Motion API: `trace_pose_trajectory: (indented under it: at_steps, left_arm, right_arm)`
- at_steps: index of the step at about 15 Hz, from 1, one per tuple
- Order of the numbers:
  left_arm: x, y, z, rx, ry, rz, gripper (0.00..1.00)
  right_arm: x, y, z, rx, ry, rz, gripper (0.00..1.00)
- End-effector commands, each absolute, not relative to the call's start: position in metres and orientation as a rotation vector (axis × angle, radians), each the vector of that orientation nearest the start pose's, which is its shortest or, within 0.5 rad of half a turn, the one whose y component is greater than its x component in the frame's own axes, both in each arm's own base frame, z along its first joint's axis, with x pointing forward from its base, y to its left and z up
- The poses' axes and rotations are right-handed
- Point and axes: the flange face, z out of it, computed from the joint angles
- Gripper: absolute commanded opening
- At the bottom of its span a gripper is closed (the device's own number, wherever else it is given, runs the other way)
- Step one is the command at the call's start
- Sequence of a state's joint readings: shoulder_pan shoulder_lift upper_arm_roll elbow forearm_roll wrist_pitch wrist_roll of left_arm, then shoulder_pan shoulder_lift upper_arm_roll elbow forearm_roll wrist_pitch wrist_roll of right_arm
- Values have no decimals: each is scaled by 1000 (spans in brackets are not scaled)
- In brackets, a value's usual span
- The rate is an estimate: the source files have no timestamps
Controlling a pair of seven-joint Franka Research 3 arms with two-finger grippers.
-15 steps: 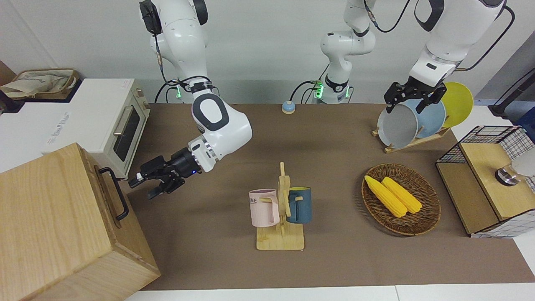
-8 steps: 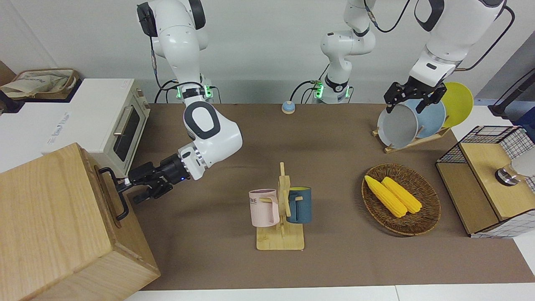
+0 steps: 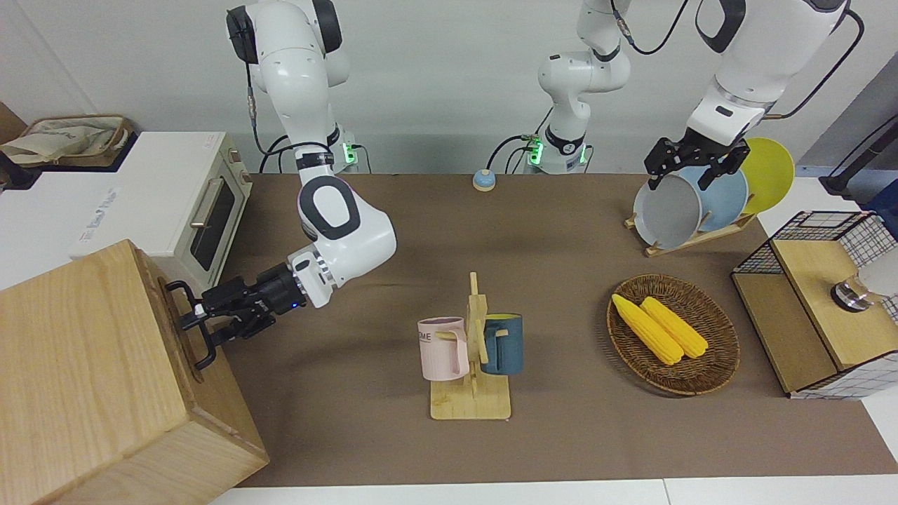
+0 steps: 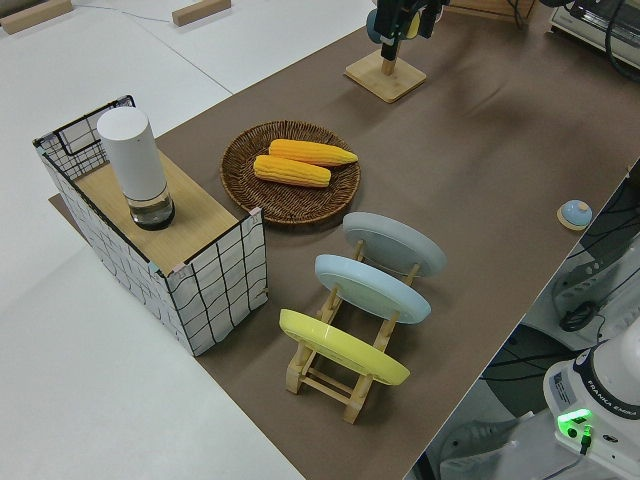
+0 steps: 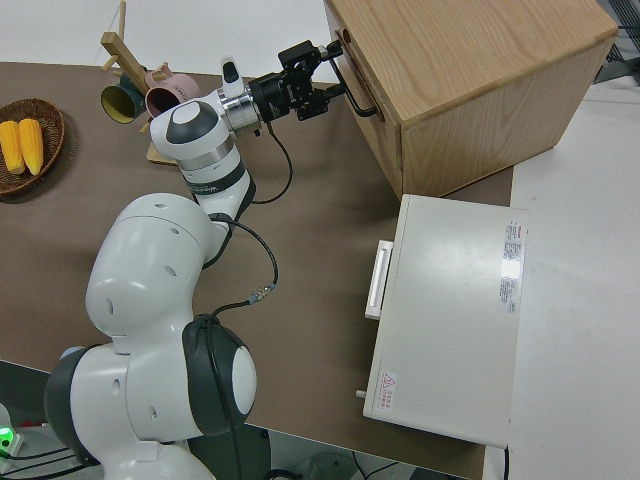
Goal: Slide drawer open with right arm
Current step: 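Close the right gripper on the black drawer handle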
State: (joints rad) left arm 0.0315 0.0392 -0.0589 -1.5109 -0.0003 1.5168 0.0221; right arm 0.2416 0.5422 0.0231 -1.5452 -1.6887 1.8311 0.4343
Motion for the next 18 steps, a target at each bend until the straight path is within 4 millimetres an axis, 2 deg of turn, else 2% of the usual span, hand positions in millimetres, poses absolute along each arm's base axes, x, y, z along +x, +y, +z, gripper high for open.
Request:
trace_pose_trajectory:
  at_steps: [1, 2, 3, 13, 18]
  left_arm:
    - [563, -13, 629, -3126, 94, 62, 993]
    - [563, -13, 630, -3126, 94, 60, 993]
    - [563, -13, 630, -3126, 94, 60, 993]
    - [563, -13, 630, -3126, 94, 60, 993]
    - [563, -13, 629, -3126, 94, 62, 993]
  right_arm:
    - [713, 101, 395, 1525, 522, 373, 259]
    - [712, 103, 395, 1524, 525, 374, 38]
    - [712, 106, 395, 1521, 531, 373, 1]
    - [710, 114, 396, 1505, 555, 355, 0]
    - [700, 148, 403, 1499, 562, 365, 0]
